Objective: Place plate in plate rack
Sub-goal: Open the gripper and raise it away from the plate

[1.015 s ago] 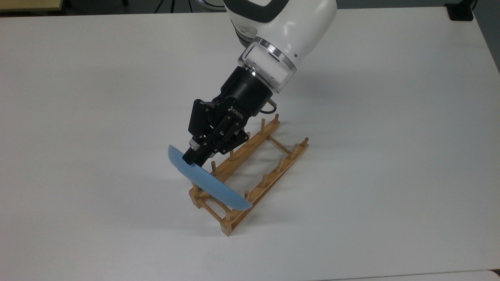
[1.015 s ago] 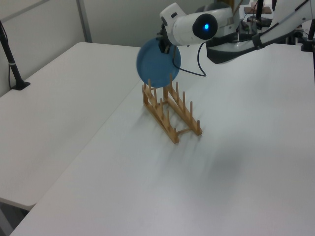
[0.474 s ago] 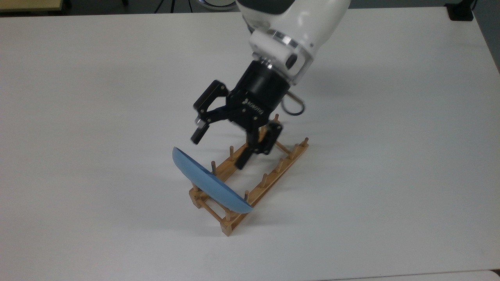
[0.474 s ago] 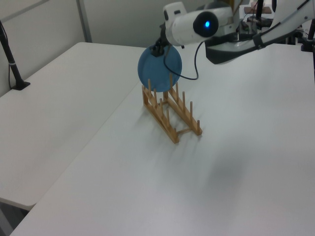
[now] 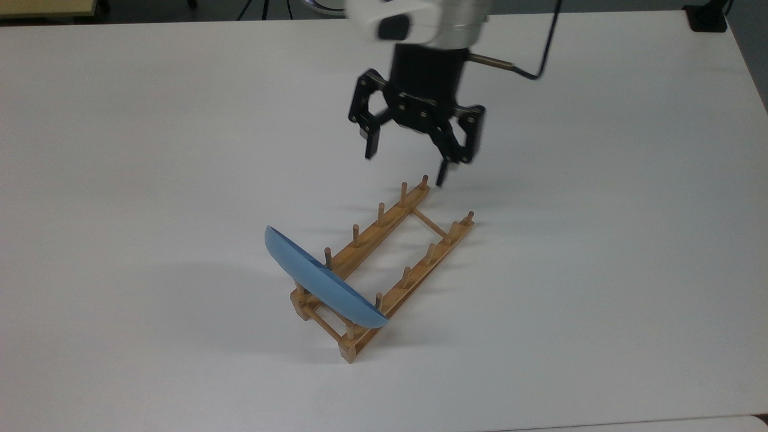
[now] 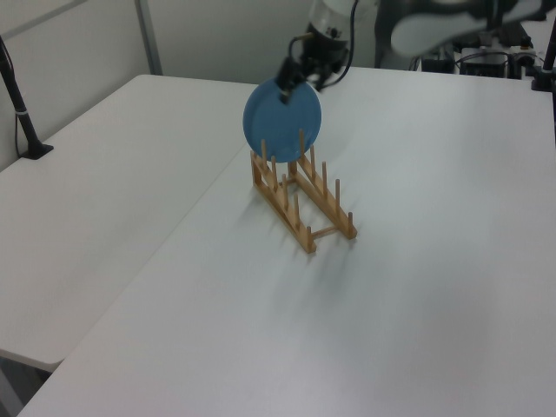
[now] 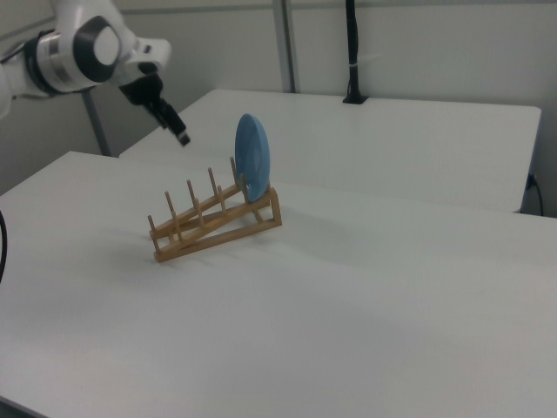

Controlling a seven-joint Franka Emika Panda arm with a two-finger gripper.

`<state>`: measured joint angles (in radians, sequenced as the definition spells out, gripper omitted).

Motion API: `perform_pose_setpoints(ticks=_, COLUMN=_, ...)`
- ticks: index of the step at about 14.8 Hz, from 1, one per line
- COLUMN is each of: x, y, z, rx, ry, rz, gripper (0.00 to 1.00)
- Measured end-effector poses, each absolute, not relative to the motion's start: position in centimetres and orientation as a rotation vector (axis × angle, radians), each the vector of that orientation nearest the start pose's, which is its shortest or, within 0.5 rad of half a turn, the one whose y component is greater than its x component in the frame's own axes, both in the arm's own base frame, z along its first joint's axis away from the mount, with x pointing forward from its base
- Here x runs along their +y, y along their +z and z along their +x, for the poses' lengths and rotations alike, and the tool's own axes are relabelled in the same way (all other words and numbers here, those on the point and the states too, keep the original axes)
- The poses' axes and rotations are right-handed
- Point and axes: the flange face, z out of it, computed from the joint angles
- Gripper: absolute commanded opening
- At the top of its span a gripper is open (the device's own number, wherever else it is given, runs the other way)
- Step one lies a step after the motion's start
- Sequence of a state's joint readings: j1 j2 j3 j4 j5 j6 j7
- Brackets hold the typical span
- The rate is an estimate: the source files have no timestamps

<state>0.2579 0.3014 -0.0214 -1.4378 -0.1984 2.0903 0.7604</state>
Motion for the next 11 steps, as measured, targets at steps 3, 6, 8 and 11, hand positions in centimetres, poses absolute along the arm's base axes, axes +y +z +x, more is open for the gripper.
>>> perform_pose_setpoints(ticks=3, x=8.9, y=55.8, z=64.5, rx=0.544, ry=-0.154, rz=-2.993, gripper=1.00)
perform_pose_setpoints(ticks=6, x=4.5, y=57.6, z=61.2, rx=0.328, ry=0.055, rz=-3.024, gripper=1.00)
perform_pose_setpoints(ticks=8, x=3.3, y=58.2, z=59.5, rx=0.271, ry=0.072, rz=-3.070, gripper=1.00)
perform_pose_setpoints(ticks=11, x=1.8, y=58.2, z=58.3, rx=0.203, ry=0.075, rz=-3.103, gripper=1.00)
